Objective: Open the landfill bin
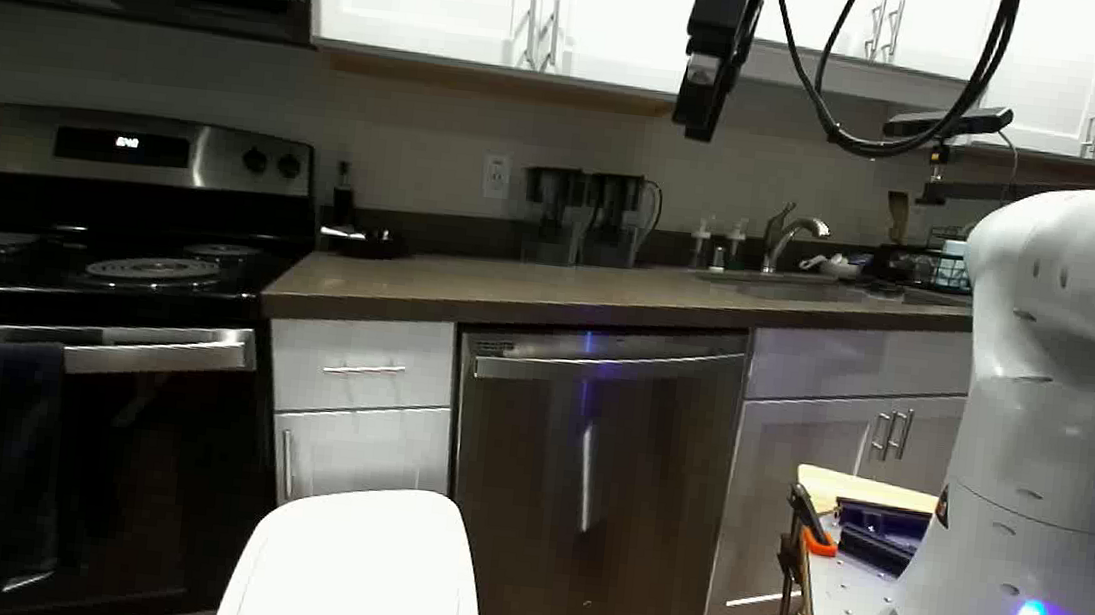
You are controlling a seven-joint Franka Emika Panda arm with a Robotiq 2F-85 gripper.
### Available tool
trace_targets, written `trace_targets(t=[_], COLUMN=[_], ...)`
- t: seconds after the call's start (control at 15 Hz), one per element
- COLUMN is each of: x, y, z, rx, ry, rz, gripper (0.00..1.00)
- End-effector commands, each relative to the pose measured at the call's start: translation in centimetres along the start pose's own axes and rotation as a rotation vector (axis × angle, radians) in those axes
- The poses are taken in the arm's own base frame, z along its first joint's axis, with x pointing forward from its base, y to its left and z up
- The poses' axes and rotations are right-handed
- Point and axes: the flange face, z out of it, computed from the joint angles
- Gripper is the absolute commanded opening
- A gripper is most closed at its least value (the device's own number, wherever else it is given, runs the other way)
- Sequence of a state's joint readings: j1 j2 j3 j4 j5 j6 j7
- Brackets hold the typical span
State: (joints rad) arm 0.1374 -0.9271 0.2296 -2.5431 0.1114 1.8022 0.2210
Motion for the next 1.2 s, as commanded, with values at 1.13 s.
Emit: trace_targets(t=[1.13], x=[1.7], y=[1.8], z=[1.3], rx=[0.001], ry=[-0.018], rz=[-0.043], gripper=[1.00])
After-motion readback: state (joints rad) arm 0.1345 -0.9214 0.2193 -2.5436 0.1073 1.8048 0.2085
